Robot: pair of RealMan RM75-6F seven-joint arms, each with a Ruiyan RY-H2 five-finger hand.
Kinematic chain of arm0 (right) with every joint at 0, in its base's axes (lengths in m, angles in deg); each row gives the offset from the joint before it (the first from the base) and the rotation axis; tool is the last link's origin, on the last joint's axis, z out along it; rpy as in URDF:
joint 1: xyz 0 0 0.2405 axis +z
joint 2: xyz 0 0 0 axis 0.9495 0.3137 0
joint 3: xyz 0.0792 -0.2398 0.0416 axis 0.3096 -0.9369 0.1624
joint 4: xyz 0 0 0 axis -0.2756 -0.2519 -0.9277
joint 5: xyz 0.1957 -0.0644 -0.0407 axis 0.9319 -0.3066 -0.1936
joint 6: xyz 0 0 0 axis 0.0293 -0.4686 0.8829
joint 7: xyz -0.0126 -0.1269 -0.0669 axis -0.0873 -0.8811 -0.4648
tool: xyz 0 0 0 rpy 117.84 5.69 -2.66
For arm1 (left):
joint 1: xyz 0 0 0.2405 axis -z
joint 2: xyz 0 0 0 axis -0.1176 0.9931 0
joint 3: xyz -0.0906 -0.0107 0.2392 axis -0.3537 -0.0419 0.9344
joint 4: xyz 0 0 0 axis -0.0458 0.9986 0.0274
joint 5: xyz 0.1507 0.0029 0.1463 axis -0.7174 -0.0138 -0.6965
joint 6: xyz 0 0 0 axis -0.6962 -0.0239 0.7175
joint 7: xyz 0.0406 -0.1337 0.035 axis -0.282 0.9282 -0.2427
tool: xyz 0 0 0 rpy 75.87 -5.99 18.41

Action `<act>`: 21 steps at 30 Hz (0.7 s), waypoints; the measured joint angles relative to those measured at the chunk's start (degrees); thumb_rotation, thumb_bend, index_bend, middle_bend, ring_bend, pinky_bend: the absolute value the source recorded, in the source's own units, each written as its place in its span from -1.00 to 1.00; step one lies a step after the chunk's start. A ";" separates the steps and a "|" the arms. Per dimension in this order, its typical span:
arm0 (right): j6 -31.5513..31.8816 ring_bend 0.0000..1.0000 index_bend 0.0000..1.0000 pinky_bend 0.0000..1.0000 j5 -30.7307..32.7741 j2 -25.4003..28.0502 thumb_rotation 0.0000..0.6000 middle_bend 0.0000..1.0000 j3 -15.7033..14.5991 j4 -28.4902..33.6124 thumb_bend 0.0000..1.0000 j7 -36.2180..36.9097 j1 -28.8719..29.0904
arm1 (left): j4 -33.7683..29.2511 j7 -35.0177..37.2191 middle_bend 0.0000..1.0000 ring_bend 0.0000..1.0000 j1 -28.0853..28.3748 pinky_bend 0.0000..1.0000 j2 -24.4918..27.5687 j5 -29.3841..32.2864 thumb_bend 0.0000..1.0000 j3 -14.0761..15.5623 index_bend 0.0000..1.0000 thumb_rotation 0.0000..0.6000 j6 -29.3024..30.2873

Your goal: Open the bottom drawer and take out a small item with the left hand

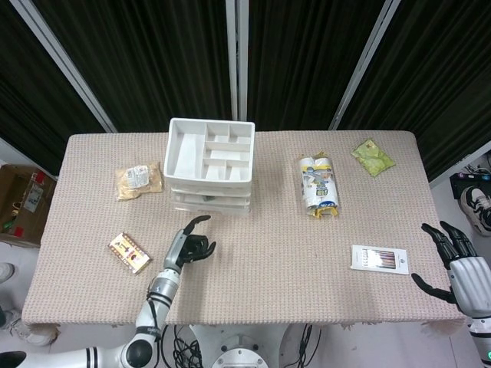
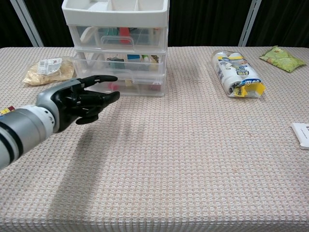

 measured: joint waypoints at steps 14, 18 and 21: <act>0.82 -1.00 -1.00 -0.79 0.57 0.17 1.00 -0.71 0.03 -1.25 -0.74 1.52 -0.53 | 5.76 -25.43 0.56 0.83 6.52 1.00 4.81 -11.37 -0.39 0.61 -0.53 1.00 4.84; 0.75 -1.00 -1.00 -0.79 1.00 0.01 1.00 -0.71 0.01 -1.96 -0.74 2.28 -0.70 | 8.46 -31.00 0.58 0.83 9.04 1.00 4.47 -8.32 -0.41 0.27 -0.52 1.00 2.77; 0.73 -1.00 -1.00 -0.79 1.15 -0.12 1.00 -0.71 0.02 -2.36 -0.74 2.69 -0.75 | 8.85 -34.33 0.62 0.86 10.34 1.00 4.82 -5.45 -0.45 0.32 -0.45 1.00 1.01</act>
